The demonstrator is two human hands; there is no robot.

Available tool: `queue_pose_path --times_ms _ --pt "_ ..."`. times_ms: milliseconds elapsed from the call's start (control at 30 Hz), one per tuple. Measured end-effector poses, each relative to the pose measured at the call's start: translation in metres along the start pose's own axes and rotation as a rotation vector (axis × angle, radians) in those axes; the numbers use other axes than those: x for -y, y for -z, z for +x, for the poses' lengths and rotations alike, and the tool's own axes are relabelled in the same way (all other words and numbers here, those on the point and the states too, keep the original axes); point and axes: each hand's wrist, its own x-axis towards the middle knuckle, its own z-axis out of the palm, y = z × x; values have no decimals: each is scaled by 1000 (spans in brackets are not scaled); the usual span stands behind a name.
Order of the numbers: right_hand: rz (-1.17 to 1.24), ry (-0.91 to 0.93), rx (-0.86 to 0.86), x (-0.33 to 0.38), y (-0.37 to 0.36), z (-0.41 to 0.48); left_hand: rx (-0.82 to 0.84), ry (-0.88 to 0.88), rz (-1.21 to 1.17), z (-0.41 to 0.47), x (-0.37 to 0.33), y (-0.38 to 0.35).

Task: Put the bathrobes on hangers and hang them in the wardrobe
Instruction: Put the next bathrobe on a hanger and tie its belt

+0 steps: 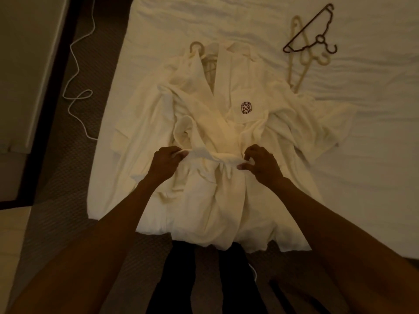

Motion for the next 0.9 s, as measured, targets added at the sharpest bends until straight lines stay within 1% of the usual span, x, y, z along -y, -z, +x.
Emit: queue_pose_path --times_ms 67,133,300,367,400,433,500,567,600,633,667,733,767,833,900 --pt "190 -33 -88 -1 10 -5 10 40 -42 -8 3 8" --pt "260 -54 -102 -2 18 -10 32 65 -55 -16 1 12" --pt "290 -123 -32 -2 35 -16 9 88 -89 -22 -11 13" --pt "276 -147 -87 -10 43 -18 -3 91 -69 -19 -8 18" --pt "264 -182 -142 -20 47 -20 -38 116 -64 -17 -2 22" --pt "234 -254 -197 -34 52 -26 -91 167 -64 -16 9 29" --pt "108 -475 -262 -65 65 -43 -228 309 -53 -17 38 43" --pt "-36 -673 -253 -91 72 -61 -317 496 28 -27 63 54" --pt "-97 -736 -228 -98 73 -68 -327 573 107 -34 71 55" --pt "-150 -764 -190 -102 70 -69 -313 610 183 -39 76 52" --pt "-190 -762 -135 -101 65 -69 -288 600 251 -42 75 46" --pt "-226 -676 -20 -87 51 -65 -223 476 367 -44 61 25" --pt "-217 -591 10 -77 42 -62 -197 379 414 -43 51 11" --pt "-144 -355 6 -56 21 -52 -160 181 440 -42 29 -17" --pt "-149 -131 13 -33 5 -43 -126 72 415 -40 10 -41"
